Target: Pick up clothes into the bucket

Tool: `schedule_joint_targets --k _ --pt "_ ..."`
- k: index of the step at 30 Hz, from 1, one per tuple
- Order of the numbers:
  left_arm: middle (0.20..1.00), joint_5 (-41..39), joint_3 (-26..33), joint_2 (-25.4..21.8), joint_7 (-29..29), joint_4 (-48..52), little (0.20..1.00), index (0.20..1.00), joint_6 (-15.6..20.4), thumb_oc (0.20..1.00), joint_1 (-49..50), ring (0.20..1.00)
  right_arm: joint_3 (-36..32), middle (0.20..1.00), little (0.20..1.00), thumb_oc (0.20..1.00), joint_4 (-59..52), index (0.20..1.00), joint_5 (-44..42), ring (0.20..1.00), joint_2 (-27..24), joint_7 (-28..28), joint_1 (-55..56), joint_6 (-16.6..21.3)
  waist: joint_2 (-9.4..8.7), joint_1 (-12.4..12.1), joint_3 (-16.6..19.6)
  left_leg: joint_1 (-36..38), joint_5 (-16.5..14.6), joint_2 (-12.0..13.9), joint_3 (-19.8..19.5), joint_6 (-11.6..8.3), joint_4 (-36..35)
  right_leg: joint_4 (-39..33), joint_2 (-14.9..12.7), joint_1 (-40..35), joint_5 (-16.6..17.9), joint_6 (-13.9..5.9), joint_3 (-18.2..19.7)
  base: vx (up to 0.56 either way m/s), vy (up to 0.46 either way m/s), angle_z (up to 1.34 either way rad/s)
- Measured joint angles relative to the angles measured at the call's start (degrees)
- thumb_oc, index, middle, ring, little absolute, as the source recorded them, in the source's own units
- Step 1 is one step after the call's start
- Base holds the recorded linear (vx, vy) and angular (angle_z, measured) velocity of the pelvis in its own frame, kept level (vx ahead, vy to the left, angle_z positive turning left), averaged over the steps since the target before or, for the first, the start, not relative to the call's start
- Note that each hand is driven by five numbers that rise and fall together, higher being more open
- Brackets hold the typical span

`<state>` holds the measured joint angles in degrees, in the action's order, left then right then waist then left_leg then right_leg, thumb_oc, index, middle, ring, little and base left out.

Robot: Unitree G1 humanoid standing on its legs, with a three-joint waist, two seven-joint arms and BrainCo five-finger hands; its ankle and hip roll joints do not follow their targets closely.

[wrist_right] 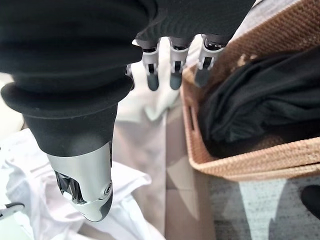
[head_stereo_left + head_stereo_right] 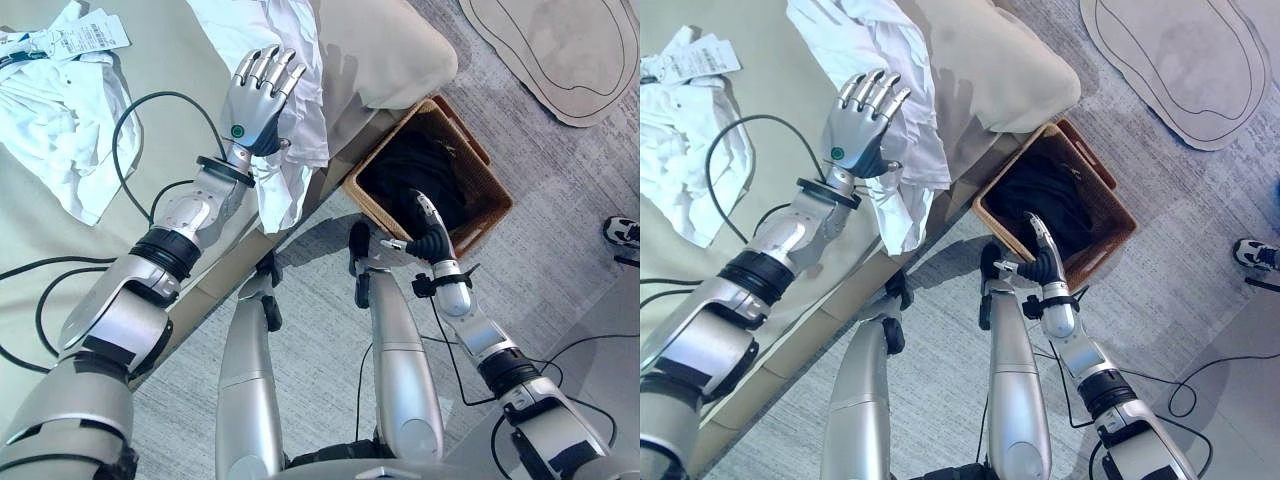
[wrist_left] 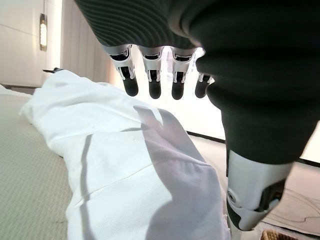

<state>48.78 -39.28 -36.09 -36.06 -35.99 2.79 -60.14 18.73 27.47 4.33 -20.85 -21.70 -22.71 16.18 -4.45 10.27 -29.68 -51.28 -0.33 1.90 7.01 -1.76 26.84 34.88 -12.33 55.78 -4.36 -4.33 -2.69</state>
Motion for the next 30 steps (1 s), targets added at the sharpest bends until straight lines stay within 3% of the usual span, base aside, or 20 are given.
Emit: schedule_joint_targets --k 5,8,12,18,20,21,22,23,30 --pt "1.0 1.8 -1.7 0.2 0.1 -0.7 1.0 1.0 0.1 1.0 -0.8 1.0 0.0 1.0 1.0 1.0 0.0 1.0 0.0 1.0 0.0 -0.1 -0.2 0.6 0.0 0.1 0.0 0.6 -0.2 -0.1 0.6 0.18 0.1 0.0 0.0 -0.2 0.0 -0.01 0.6 0.0 -0.012 -0.04" --pt "1.0 2.2 -2.5 2.5 1.6 -8.1 1.0 1.0 -2.4 1.0 -3.1 1.0 -0.1 1.0 1.0 1.0 -0.1 1.0 0.0 1.0 0.0 -0.3 -0.6 0.6 0.01 0.1 0.0 0.6 -0.2 -0.1 0.6 0.19 0.0 0.0 0.0 -0.2 0.0 -0.01 0.6 0.0 0.0 0.0" --pt "1.0 2.2 -2.1 3.4 3.7 -10.5 1.0 1.0 -5.5 1.0 -4.3 1.0 -0.1 1.0 1.0 1.0 -0.1 1.0 0.0 1.0 -0.2 -1.0 -1.1 0.6 0.01 0.1 0.0 -0.5 -0.2 0.0 0.7 0.17 0.1 0.3 0.1 1.0 0.0 -0.01 0.8 0.0 0.0 0.0" --pt "1.0 2.2 -2.3 3.6 4.5 -14.7 1.0 1.0 -6.7 1.0 -7.4 1.0 -0.4 1.0 1.0 1.0 -0.5 1.0 0.0 1.0 -0.2 -1.0 -2.2 0.6 0.02 0.3 0.0 -4.0 -0.4 0.2 0.6 0.03 1.5 1.4 0.3 4.5 0.0 0.09 1.0 0.01 0.0 0.0" --pt "0.727 2.2 -2.3 3.6 4.5 -15.4 0.727 0.727 -7.0 0.727 -7.7 0.727 -0.5 1.0 1.0 1.0 -0.5 1.0 0.0 1.0 -0.2 -1.0 -2.4 0.6 0.02 0.7 0.0 -4.6 -0.7 0.3 0.7 0.33 2.0 1.5 0.4 5.0 0.1 0.1 1.1 0.0 0.006 -0.02" --pt "0.539 2.2 -2.3 3.7 4.4 -16.9 0.539 0.539 -7.1 0.539 -8.2 0.539 -0.3 1.0 1.0 1.0 -0.6 1.0 0.0 1.0 -0.1 -1.0 -2.7 0.6 0.02 1.0 0.0 -5.0 -1.2 0.5 0.7 0.22 2.7 1.8 0.5 5.2 -0.1 0.1 1.1 -0.08 0.009 -0.06" --pt "0.41 2.2 -2.2 3.7 4.2 -17.7 0.41 0.41 -7.2 0.41 -8.4 0.41 -0.1 1.0 1.0 1.0 -0.8 1.0 0.0 1.0 -0.1 -1.0 -2.9 0.6 0.0 1.1 0.0 -5.3 -1.3 0.6 0.7 0.2 3.3 2.0 0.6 5.4 0.1 0.11 1.2 0.0 0.006 -0.08" --pt "0.213 2.2 -2.3 4.3 3.6 -19.2 0.213 0.213 -7.4 0.213 -9.6 0.213 -0.2 1.0 1.0 1.0 -1.1 1.0 0.0 1.0 0.1 -1.0 -3.4 0.6 0.01 1.7 0.0 -5.7 -1.5 0.7 1.0 0.31 4.5 2.7 0.8 5.8 0.1 0.12 1.6 0.0 -0.002 -0.13" --pt "0.2 1.7 -2.2 4.6 5.0 -19.8 0.2 0.2 -8.0 0.2 -12.5 0.2 -0.1 1.0 1.0 1.0 -1.2 1.0 -0.5 1.0 -0.2 -1.0 -4.1 0.6 0.11 1.5 0.1 -6.0 -3.1 1.3 2.0 0.67 5.6 3.0 1.1 6.4 -0.5 -0.06 2.5 0.03 0.007 -0.08"
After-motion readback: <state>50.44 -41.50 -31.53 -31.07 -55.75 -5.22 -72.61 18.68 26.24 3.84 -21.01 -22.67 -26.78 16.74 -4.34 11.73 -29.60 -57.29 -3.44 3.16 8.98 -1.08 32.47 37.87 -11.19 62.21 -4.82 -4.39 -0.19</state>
